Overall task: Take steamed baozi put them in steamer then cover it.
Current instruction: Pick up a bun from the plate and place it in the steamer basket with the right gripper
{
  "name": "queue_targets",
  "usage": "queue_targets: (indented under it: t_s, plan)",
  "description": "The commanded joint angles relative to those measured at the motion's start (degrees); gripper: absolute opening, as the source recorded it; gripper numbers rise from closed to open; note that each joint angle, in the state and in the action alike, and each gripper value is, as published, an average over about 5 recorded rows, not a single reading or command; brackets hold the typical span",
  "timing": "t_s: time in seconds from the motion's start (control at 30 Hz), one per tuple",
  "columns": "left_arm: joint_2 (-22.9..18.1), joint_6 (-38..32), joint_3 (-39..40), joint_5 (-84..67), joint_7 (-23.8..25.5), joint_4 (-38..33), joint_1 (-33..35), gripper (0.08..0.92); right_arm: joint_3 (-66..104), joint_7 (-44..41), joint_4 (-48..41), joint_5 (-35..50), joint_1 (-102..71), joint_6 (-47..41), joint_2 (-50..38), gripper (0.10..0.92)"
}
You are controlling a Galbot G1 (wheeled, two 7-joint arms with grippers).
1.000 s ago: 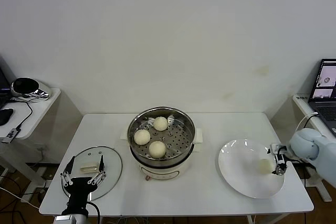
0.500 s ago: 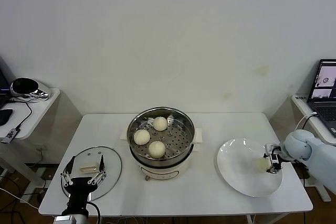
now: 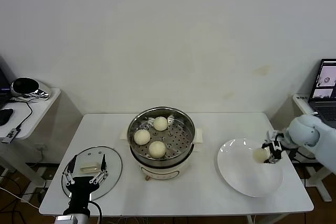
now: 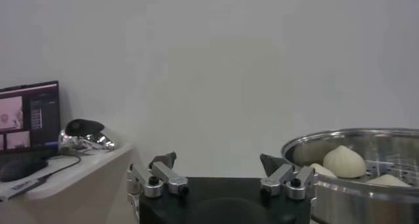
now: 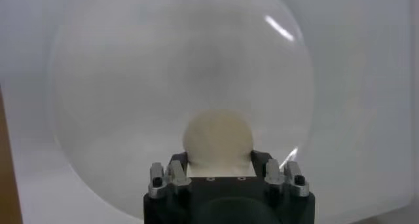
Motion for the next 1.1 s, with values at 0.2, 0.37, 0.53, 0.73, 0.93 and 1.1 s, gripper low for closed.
queue_targets:
  t_s: [0.2, 0.37, 0.53, 0.73, 0.93, 1.1]
  plan:
    - [0.22, -0.04, 0.5, -0.33, 0.0, 0.14, -0.59, 0.823, -38.44, 2.25, 13.0, 29.33, 54.08, -7.83, 11.53, 0.617]
    - [0.28, -0.24, 0.35, -0.65, -0.08, 0.61, -0.81, 0.823, -39.37, 5.2, 11.44, 37.31, 56.65, -11.52, 22.74, 0.619]
    - [0.36, -0.31, -0.18, -1.0, -0.11, 0.99, -1.17, 0.823, -37.29, 8.93, 7.09, 42.39, 51.63, -15.36, 32.4, 0.623]
    - [0.08, -0.43, -0.42, -1.06, -0.14, 1.1, -1.06, 0.823, -35.67, 11.93, 0.14, 43.55, 44.45, -19.24, 42.16, 0.628]
    - [-0.24, -0.75, -0.44, -1.08, -0.21, 1.14, -0.92, 0.823, -35.83, 11.79, -4.92, 42.41, 39.4, -20.72, 46.38, 0.625]
    - [-0.36, -0.89, -0.33, -1.1, -0.22, 1.29, -1.06, 0.823, -35.94, 10.4, -7.54, 39.72, 36.86, -20.51, 47.23, 0.624]
